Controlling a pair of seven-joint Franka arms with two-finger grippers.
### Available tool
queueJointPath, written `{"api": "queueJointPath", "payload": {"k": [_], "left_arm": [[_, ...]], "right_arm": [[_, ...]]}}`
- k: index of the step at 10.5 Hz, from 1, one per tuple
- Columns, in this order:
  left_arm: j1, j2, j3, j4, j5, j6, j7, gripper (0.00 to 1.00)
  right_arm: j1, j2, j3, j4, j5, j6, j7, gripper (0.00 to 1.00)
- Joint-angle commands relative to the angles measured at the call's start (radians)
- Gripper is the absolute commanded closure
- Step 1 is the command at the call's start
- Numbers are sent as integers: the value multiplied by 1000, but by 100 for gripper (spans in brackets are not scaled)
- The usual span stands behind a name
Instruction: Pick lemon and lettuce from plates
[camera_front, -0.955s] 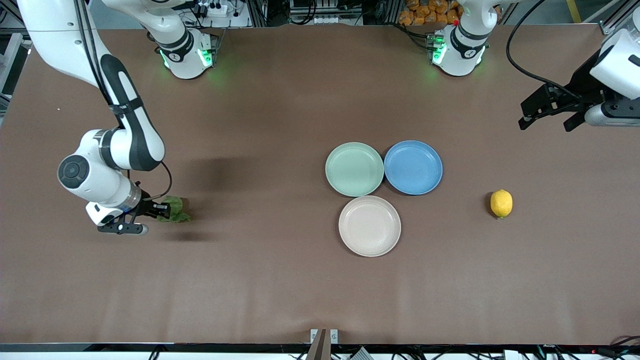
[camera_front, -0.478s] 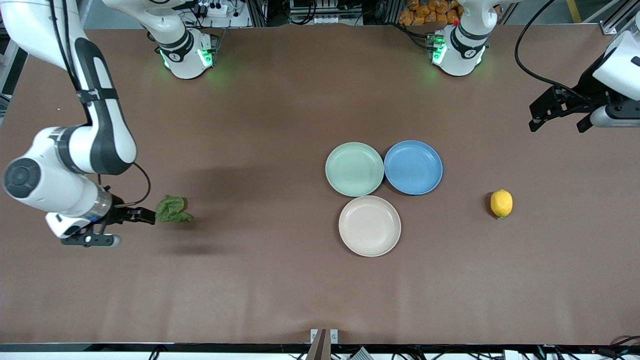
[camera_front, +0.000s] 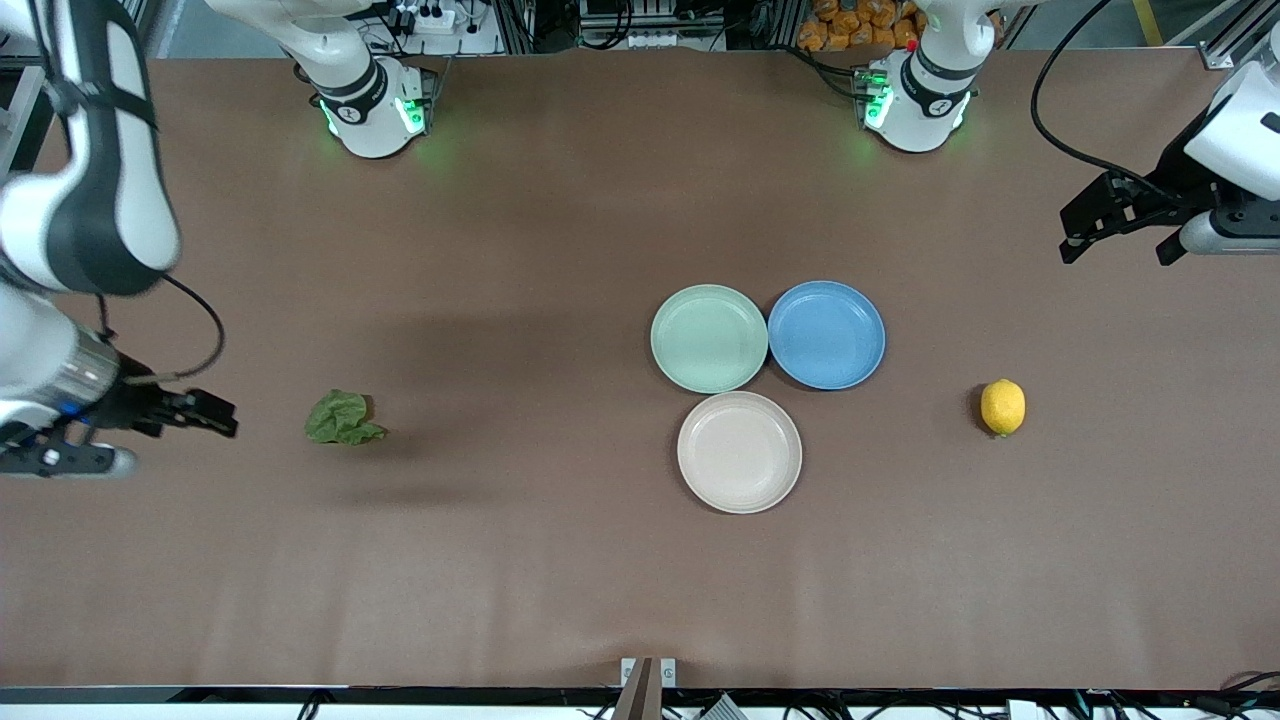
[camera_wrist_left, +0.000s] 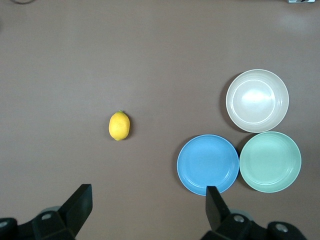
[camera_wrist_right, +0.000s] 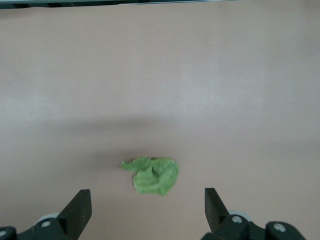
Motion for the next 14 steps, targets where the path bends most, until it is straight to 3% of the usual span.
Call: {"api": "queueJointPath", "payload": {"k": [1, 3, 6, 9, 12, 14], "left_arm": [[-100, 3, 94, 16, 40, -25, 20, 0], [-113, 2, 117, 19, 42, -25, 20, 0], [-105, -2, 107, 20, 34, -25, 51, 0], [-100, -1, 112, 25, -24, -25, 46, 0], [-97, -6, 117, 26, -37, -75, 44, 0], [-97, -6, 117, 26, -38, -88, 47, 0]], "right_arm": [[-21, -110, 75, -22, -4, -110, 2, 0], [-22, -222, 81, -127, -4, -86, 0, 0], [-54, -260, 118, -113, -10, -163, 2, 0], [-53, -297, 118, -139, -19, -80, 17, 0], [-57, -358, 121, -184, -22, -97, 57, 0], [-85, -401, 177, -200, -22, -129, 84, 0]]}}
